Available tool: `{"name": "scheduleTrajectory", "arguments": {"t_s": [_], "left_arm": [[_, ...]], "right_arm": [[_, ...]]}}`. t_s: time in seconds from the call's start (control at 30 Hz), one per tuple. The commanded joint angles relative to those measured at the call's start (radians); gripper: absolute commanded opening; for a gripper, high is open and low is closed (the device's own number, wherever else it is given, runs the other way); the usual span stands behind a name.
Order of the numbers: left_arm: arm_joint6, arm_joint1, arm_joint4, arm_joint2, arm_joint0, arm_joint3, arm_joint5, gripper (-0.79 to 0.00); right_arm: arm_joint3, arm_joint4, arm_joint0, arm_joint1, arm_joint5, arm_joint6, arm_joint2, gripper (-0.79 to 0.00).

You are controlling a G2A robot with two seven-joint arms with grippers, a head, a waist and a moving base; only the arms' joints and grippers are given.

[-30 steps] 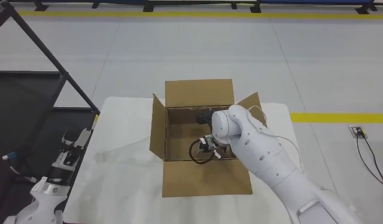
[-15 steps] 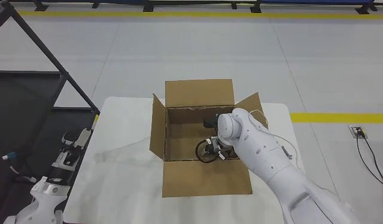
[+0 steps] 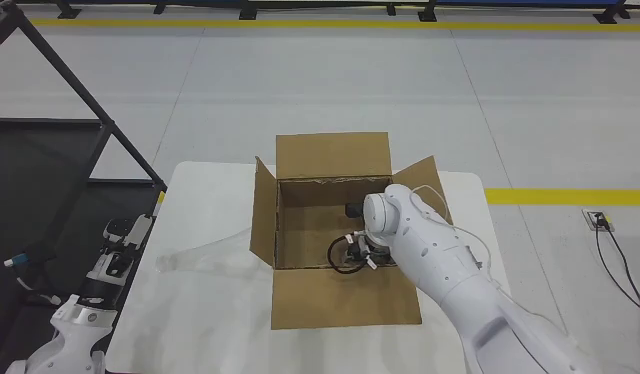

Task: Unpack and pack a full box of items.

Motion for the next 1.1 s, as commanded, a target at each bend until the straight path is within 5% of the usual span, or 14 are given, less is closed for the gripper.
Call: {"name": "scheduleTrajectory", "arguments": {"t_s": [0.0,0.63,0.67,0.73,0.8,0.83,1.07], "left_arm": [[0.0,0.0,0.0,0.0,0.0,0.0,0.0,0.0],[0.0,0.0,0.0,0.0,0.0,0.0,0.0,0.0],[0.0,0.0,0.0,0.0,0.0,0.0,0.0,0.0],[0.0,0.0,0.0,0.0,0.0,0.0,0.0,0.0],[0.0,0.0,0.0,0.0,0.0,0.0,0.0,0.0],[0.0,0.0,0.0,0.0,0.0,0.0,0.0,0.0],[0.0,0.0,0.0,0.0,0.0,0.0,0.0,0.0]], "right_arm": [[0.018,-0.003,0.002,-0.004,-0.01,0.0,-0.003,0.0],[0.149,0.023,0.01,-0.045,-0.097,-0.057,0.005,0.0],[0.155,0.025,0.011,-0.046,-0.103,-0.059,0.006,-0.028],[0.166,0.028,0.012,-0.047,-0.113,-0.065,0.009,-0.428],[0.175,0.03,0.013,-0.049,-0.122,-0.071,0.011,-0.566],[0.178,0.034,0.014,-0.049,-0.126,-0.079,0.014,-0.723],[0.197,0.054,0.018,-0.045,-0.156,-0.139,0.036,-0.785]]}}
